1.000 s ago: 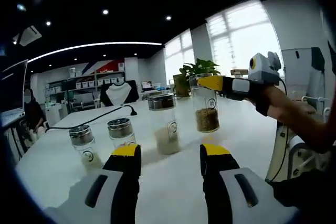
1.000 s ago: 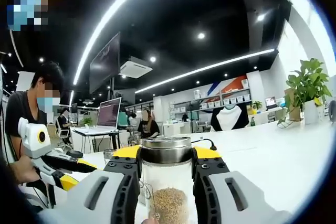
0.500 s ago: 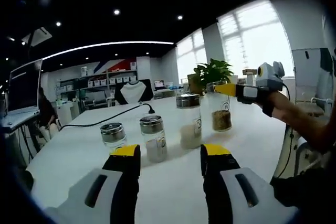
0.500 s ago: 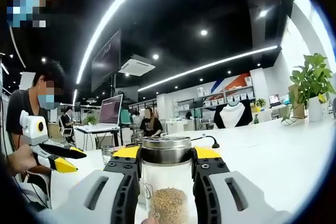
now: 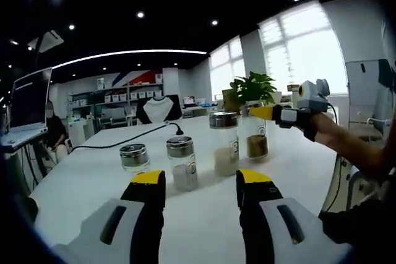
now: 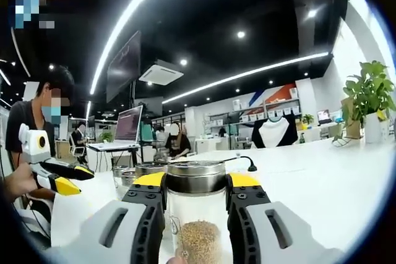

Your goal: Rotate the seasoning bottle until the label or dispensing opening points toward the visible target arrow and the bottle remains upright within the marked orientation range

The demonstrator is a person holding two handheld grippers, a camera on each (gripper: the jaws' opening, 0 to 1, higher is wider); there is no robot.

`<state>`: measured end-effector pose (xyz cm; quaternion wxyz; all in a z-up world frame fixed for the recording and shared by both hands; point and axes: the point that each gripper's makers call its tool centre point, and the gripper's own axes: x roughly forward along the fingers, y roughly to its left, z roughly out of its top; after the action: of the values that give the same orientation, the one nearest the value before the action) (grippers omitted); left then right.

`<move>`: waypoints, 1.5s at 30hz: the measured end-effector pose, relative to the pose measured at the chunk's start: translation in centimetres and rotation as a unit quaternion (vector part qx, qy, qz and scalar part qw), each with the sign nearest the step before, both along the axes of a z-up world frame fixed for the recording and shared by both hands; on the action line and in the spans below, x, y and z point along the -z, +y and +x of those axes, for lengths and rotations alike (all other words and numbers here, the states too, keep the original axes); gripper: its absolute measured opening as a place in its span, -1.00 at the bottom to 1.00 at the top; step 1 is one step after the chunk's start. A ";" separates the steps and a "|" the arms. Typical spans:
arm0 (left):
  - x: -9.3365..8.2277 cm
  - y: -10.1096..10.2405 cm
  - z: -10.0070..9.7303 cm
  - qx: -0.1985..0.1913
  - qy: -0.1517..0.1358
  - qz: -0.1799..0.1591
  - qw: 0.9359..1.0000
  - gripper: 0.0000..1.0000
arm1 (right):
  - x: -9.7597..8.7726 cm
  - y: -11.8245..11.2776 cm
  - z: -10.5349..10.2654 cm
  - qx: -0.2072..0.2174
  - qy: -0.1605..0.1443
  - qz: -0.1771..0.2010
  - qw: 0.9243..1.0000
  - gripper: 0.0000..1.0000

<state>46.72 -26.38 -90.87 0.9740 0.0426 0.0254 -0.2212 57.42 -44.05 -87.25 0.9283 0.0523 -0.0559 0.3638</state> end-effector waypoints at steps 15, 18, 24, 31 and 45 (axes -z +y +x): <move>-0.6 1.0 0.5 -0.015 -0.004 -0.003 1.000 -0.03 | 0.6 -0.4 0.7 -0.012 -0.006 -0.007 1.000 -0.30; -0.7 1.1 0.6 -0.017 -0.004 -0.003 1.000 -0.03 | 0.9 -0.5 0.7 -0.013 -0.003 -0.004 1.000 -0.30; -0.8 1.5 0.7 -0.022 -0.005 -0.007 1.000 -0.03 | 1.0 -0.8 0.5 -0.017 -0.005 0.005 1.000 -0.30; -0.7 1.9 0.8 -0.027 -0.004 -0.007 1.000 -0.03 | 1.0 -1.0 0.4 -0.021 -0.003 0.013 1.000 -0.29; -0.3 1.0 0.9 -0.016 0.002 -0.007 1.000 -0.03 | 1.1 -0.6 0.0 -0.030 -0.014 -0.001 0.999 -0.29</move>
<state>47.58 -25.38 -90.57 0.9776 0.0352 0.0263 -0.2059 57.38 -44.68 -88.37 0.9162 0.0482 -0.0670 0.3922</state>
